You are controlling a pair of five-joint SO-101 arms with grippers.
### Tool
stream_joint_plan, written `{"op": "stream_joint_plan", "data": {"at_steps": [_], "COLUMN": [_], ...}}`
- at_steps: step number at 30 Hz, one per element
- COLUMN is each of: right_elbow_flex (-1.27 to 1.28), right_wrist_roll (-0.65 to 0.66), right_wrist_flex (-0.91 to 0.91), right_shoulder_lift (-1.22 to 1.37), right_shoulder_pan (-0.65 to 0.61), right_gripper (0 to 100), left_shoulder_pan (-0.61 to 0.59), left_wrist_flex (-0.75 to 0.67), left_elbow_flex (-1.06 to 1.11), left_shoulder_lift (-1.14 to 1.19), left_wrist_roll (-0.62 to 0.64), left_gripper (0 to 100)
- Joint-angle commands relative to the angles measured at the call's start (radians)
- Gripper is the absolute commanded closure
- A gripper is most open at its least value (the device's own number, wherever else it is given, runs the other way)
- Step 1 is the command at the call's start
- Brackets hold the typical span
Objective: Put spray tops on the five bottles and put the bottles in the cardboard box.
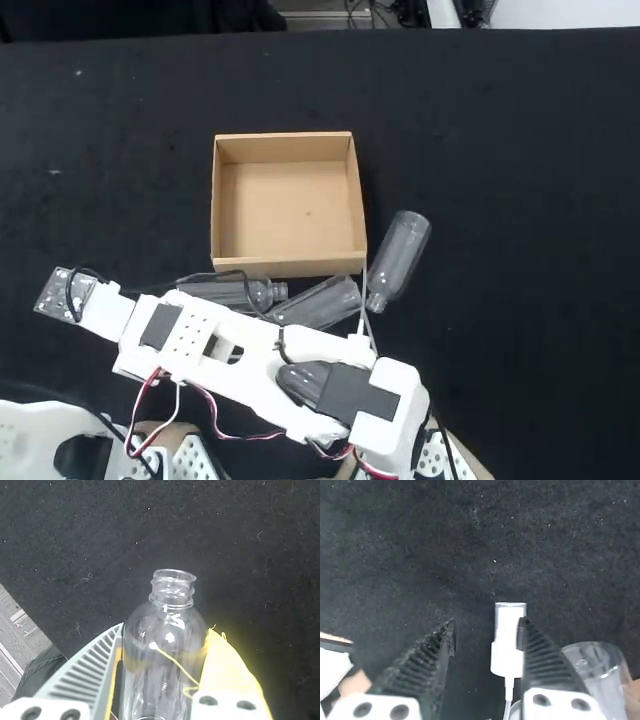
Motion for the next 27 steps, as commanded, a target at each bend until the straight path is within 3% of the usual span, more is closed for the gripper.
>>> {"op": "stream_joint_plan", "data": {"at_steps": [1, 7, 20, 22, 25, 27], "right_elbow_flex": [-0.042, -0.030, -0.110, -0.114, -0.114, -0.119], "right_wrist_roll": [0.006, 0.078, 0.080, 0.080, 0.075, 0.075], "right_wrist_flex": [0.017, 0.063, 0.064, 0.064, 0.066, 0.092], "right_shoulder_lift": [-0.064, -0.131, 0.088, 0.104, 0.105, 0.101], "right_shoulder_pan": [0.003, 0.026, 0.058, 0.052, 0.041, 0.035], "right_gripper": [79.4, 79.4, 79.8, 84.6, 99.5, 97.5], "left_shoulder_pan": [-0.002, -0.002, 0.004, 0.004, 0.004, 0.004], "left_wrist_flex": [0.006, 0.006, 0.006, 0.006, 0.006, 0.006], "left_elbow_flex": [-0.056, -0.056, -0.056, -0.056, -0.064, -0.065], "left_shoulder_lift": [-0.006, -0.006, -0.008, -0.014, -0.015, -0.017], "left_wrist_roll": [-0.009, -0.009, -0.009, -0.011, -0.011, -0.011], "left_gripper": [97, 97, 97, 97, 97, 97]}}
